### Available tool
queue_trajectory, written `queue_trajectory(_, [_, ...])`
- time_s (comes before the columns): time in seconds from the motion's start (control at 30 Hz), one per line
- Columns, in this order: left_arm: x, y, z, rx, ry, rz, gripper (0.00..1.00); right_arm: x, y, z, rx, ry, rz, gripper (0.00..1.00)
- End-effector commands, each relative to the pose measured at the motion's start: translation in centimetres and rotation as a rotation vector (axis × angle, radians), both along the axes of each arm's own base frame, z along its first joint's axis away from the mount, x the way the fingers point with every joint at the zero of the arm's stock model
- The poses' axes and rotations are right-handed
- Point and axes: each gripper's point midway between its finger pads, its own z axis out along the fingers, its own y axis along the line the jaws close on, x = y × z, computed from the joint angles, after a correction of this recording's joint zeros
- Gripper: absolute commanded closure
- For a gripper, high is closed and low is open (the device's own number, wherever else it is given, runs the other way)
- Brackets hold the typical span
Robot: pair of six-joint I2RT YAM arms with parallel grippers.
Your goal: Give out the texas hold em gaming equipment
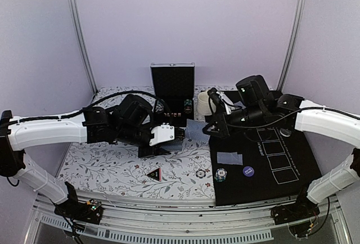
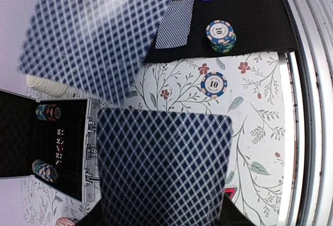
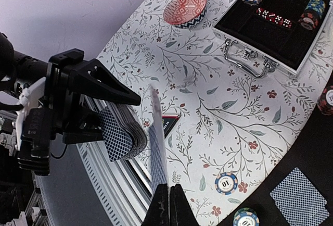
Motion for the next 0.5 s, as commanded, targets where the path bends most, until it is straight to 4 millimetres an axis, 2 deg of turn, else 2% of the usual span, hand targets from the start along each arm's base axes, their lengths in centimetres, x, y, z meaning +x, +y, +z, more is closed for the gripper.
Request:
queue_trajectory(0.0, [-0.7,-0.8,0.8,-0.032,-0.011,-0.034,0.54,0.9,-2.7,3.0,-0.026,-0.071,-0.067,0.98])
queue_trajectory(0.07, [-0.7,-0.8,0.8,-0.032,-0.009,-0.035,0.54,1.1,-3.7,3.2,-0.049,-0.075,-0.091,0.98])
queue_trajectory(0.13, [-0.7,-0.8,0.7,-0.032,-0.008,-0.035,0.54,1.1,-5.0,2.5,-0.095,-0.062,-0.113,0.98])
queue_trajectory(0.17, [-0.7,-0.8,0.8,-0.032,-0.007,-0.035,0.54,1.5,-5.6,3.5,-0.104,-0.076,-0.137,0.98])
queue_trajectory(0.2, [-0.7,-0.8,0.8,-0.032,-0.006,-0.034,0.54,1.9,-6.5,3.5,-0.143,-0.082,-0.168,0.98])
queue_trajectory(0.37, [-0.8,-0.8,0.9,-0.027,-0.002,-0.031,0.54,4.5,-14.2,2.0,-0.517,-0.097,-0.405,0.98])
queue_trajectory(0.47, [-0.8,-0.7,1.0,-0.03,-0.001,-0.032,0.54,5.0,-18.4,0.8,-0.744,-0.065,-0.489,0.98])
